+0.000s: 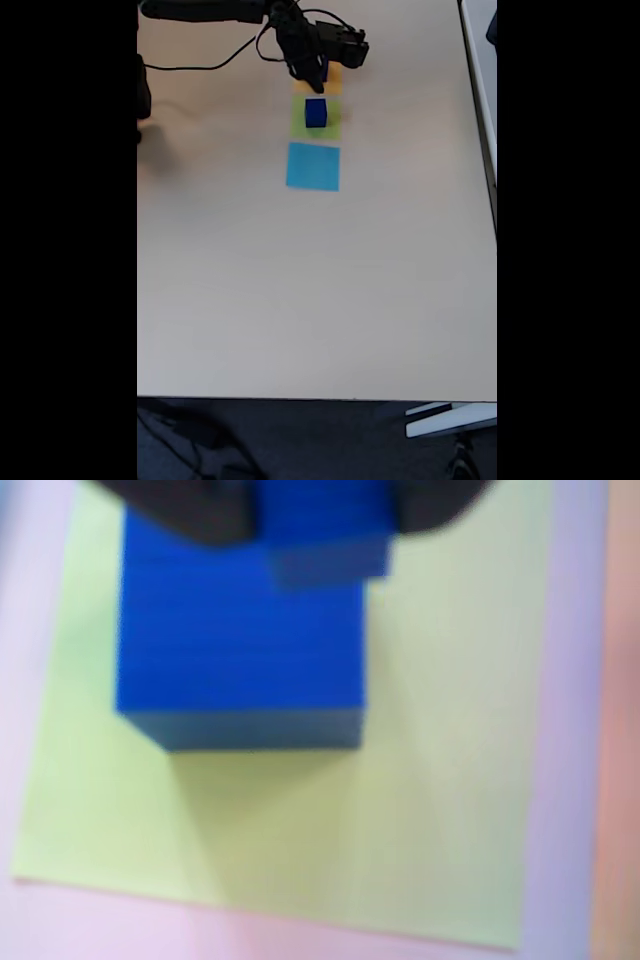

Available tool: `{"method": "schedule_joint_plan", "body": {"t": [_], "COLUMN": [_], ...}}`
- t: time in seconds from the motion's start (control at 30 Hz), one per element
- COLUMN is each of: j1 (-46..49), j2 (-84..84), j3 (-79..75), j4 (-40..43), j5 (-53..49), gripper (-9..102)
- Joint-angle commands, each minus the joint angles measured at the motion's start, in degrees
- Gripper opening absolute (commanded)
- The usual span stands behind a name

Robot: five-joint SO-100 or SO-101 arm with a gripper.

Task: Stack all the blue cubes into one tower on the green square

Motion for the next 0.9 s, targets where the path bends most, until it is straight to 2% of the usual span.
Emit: {"method": "schedule_joint_plan", "body": {"t": [0.0,0.27,0.87], "j1": [-1.4,-4.8,-7.9], "j2": [2.6,-1.2,-3.3], "j3": [-6.8,-17.6,-20.6], "j4": [2.6,9.4,9.4], "j5": [2.4,8.0,12.0], "gripper": [6,5,5]}}
